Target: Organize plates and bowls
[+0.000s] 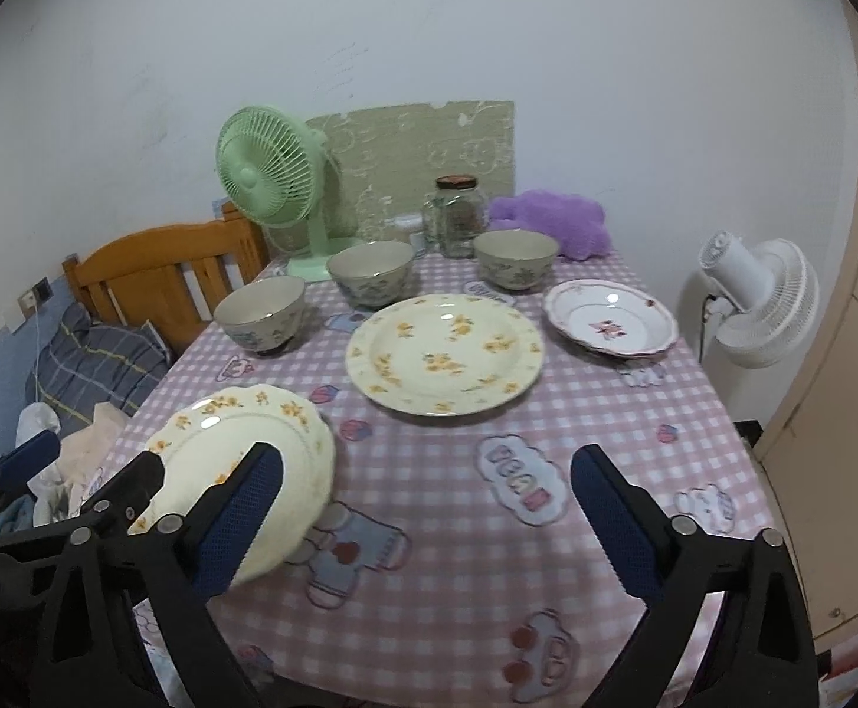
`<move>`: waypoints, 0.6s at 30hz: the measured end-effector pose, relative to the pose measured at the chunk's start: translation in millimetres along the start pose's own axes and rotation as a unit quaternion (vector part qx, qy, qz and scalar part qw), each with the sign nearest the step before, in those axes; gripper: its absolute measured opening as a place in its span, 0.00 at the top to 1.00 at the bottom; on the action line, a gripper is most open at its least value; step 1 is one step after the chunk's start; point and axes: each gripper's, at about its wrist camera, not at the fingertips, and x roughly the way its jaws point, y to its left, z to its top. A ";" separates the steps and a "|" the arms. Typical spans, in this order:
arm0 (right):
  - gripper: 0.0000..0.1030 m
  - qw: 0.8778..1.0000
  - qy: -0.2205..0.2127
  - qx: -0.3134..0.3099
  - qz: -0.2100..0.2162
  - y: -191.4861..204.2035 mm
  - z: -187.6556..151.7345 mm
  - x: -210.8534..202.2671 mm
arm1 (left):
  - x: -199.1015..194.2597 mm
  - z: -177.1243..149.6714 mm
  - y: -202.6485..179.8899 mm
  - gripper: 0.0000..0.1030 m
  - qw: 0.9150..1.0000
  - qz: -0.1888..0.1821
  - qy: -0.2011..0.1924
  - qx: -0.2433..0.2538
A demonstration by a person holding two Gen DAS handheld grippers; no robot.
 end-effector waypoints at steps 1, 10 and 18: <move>0.05 1.000 0.004 0.000 0.000 6.2 2.4 5.8 | 4.0 2.2 4.4 0.12 1.000 -0.004 0.002 0.000; 0.10 0.999 0.045 0.010 -0.014 52.6 13.4 56.5 | 59.7 14.7 40.9 0.20 0.999 -0.011 0.046 0.012; 0.13 0.995 0.093 0.019 -0.031 75.4 2.1 105.1 | 109.6 4.3 56.5 0.24 0.995 -0.031 0.095 0.017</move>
